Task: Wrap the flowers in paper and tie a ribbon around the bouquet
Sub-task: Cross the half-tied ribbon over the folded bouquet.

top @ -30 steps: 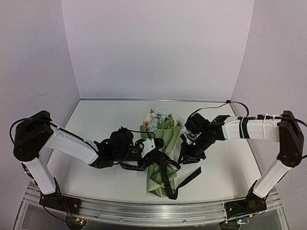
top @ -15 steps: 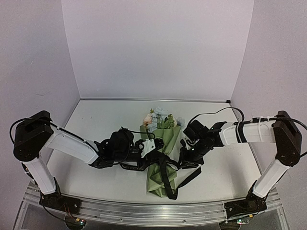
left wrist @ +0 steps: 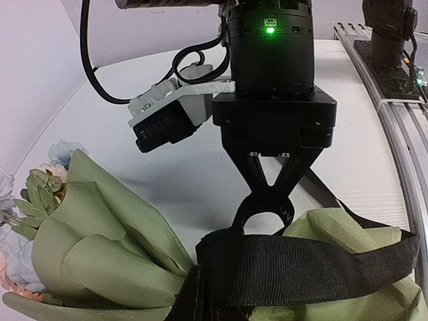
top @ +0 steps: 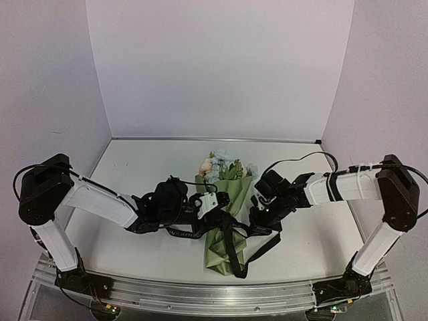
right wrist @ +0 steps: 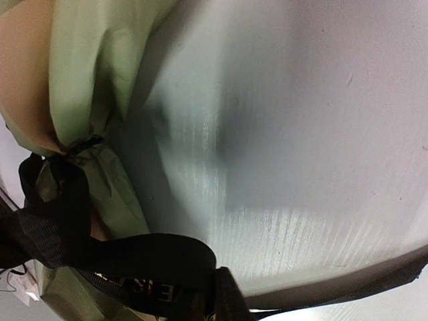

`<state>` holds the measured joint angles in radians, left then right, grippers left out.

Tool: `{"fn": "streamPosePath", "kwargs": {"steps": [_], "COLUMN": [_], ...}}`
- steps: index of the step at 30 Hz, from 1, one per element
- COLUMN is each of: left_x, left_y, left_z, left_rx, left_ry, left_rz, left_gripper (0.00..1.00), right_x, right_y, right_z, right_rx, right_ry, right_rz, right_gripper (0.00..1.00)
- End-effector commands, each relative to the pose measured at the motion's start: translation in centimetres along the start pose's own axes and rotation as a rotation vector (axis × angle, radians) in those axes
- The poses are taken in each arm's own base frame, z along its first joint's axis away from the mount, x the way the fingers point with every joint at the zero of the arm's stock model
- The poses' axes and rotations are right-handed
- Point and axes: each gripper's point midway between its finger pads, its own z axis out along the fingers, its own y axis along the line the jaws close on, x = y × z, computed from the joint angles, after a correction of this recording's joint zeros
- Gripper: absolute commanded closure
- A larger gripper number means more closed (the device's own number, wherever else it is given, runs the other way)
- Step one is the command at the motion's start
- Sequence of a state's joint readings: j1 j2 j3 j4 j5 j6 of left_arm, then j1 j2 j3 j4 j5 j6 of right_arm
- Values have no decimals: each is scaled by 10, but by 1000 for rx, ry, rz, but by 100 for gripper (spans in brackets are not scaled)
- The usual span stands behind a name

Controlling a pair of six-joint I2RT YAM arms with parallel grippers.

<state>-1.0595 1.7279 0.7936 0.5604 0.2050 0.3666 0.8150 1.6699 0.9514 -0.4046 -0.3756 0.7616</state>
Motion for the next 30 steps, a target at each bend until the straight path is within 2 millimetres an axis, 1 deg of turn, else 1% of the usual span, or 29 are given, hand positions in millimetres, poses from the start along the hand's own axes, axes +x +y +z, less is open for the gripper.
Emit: {"fn": "streamPosePath", "kwargs": {"steps": [1,5,8,11,15,18,22,27,29,30], "left_x": [-36,-47,-55,-63,-69,-61,-34,-9,-3,-2], "left_y": [12,19,23,27,35,43,62,80,86,85], "left_z": [0,7,15,24,28,30,31,28,24,22], "left_rx": [-25,-28,-20,-14,-43,-99,-228,-329,-354,-351], "left_ry": [-61,-57,-43,-34,-37,-11,72,151,160,151], "left_rz": [-1,-27,-79,-122,-149,-165,-186,-246,-273,-277], "left_gripper": [96,96,95,95,95,95,96,97,97,97], "right_x": [-2,7,9,8,2,-5,-11,-18,-20,-21], "right_y": [7,4,3,6,13,24,36,46,48,49], "right_z": [-12,-35,-50,-58,-63,-68,-79,-82,-81,-81], "right_rx": [2,56,82,75,33,-7,-24,-47,-49,-49], "right_ry": [-10,23,36,48,66,81,123,170,182,186], "right_rz": [-33,-104,-151,-158,-134,-126,-152,-144,-139,-137], "right_gripper": [100,100,100,100,100,100,100,100,100,100]}}
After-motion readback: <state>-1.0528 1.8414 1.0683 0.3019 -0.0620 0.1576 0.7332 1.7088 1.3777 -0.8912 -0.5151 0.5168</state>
